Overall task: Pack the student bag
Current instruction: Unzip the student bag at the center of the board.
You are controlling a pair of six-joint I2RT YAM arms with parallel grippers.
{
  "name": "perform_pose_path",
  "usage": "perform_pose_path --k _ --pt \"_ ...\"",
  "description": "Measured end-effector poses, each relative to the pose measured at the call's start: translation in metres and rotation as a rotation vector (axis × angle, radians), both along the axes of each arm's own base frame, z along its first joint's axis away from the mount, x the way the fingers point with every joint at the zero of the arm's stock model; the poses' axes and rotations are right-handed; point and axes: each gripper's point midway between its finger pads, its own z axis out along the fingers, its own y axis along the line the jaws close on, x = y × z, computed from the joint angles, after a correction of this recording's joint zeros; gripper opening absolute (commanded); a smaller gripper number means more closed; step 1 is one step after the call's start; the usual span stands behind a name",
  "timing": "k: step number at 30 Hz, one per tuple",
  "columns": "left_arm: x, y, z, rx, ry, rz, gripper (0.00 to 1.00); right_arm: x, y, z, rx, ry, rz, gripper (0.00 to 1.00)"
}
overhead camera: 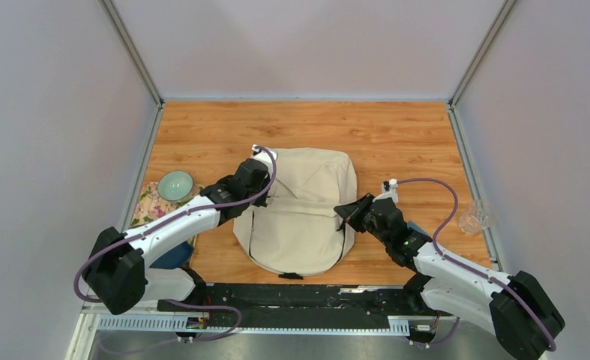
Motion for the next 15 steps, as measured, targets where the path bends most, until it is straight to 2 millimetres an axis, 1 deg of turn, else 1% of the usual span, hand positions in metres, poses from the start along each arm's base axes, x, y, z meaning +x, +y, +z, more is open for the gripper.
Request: perform_pose_path --k 4,7,11,12,13,15 --pt "-0.009 0.007 -0.002 -0.025 -0.003 0.0 0.0 -0.003 0.0 0.004 0.004 -0.008 0.02 0.0" --pt "-0.012 0.007 -0.001 -0.045 -0.007 -0.005 0.0 -0.004 -0.001 0.003 0.0 -0.004 0.03 0.0" --pt "-0.019 0.008 -0.005 -0.067 0.004 -0.006 0.0 -0.005 -0.001 0.002 -0.008 0.0 0.039 0.0" --pt "-0.02 0.008 -0.006 -0.072 0.006 -0.006 0.0 -0.006 -0.001 0.002 -0.01 -0.003 0.043 0.01" --pt "-0.022 0.007 -0.007 -0.079 0.008 -0.008 0.06 -0.007 -0.001 0.002 -0.012 -0.005 0.046 0.12" --pt "-0.024 0.006 -0.008 -0.093 0.01 -0.014 0.17 -0.008 -0.002 0.003 -0.019 -0.009 0.054 0.26"
